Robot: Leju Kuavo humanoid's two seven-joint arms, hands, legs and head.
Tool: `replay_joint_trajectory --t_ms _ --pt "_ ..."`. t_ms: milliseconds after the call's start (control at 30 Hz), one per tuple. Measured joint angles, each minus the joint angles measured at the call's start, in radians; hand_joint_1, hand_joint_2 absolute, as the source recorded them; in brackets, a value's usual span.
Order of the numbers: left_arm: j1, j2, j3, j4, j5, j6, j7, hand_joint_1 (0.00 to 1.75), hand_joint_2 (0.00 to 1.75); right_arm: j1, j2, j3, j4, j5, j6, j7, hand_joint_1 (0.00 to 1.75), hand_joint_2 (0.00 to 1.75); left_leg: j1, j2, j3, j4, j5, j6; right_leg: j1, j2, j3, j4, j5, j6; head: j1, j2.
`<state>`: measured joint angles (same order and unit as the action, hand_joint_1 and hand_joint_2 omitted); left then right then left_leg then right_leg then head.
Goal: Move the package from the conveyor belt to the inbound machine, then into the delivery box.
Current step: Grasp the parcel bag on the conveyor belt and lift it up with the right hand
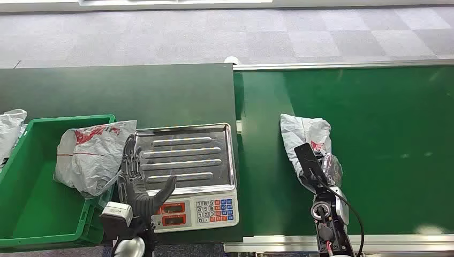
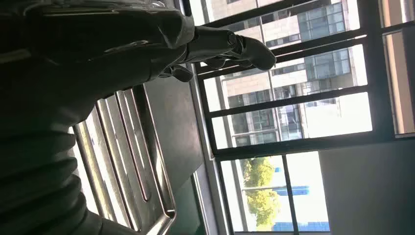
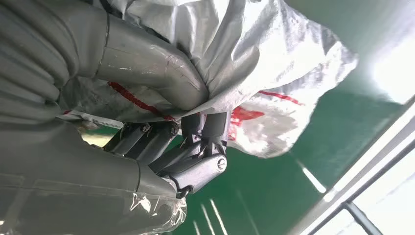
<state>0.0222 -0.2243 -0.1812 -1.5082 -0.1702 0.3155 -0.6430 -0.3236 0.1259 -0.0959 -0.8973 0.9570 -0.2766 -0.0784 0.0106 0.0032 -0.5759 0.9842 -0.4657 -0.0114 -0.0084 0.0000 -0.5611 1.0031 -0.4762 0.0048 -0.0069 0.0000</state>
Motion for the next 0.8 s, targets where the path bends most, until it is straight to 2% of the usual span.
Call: replay_joint_trajectory --t_ms 200,467,800 --pt "0.023 0.008 0.028 -0.069 -0.034 0.080 -0.033 0.00 1.75 0.058 0.022 0.109 -0.144 0.066 -0.070 -0.027 1.75 1.75 0.000 0.001 0.000 0.000 0.000 0.000 0.000 0.000 0.000 0.000 0.000 0.000 0.000 0.000" --pt "0.043 0.020 0.059 -0.146 -0.029 0.125 -0.051 0.00 1.75 0.127 0.038 0.249 -0.344 0.081 -0.162 -0.078 1.75 1.75 0.000 0.000 0.000 0.000 0.000 0.000 0.000 0.000 0.000 0.000 0.000 0.000 0.000 0.000" --pt "0.048 0.029 0.070 -0.171 -0.029 0.128 -0.051 0.00 1.75 0.150 0.039 0.298 -0.429 0.081 -0.165 -0.080 1.75 1.75 0.000 0.000 0.000 0.000 0.000 0.000 0.000 0.000 0.000 0.000 0.000 0.000 0.000 0.000"
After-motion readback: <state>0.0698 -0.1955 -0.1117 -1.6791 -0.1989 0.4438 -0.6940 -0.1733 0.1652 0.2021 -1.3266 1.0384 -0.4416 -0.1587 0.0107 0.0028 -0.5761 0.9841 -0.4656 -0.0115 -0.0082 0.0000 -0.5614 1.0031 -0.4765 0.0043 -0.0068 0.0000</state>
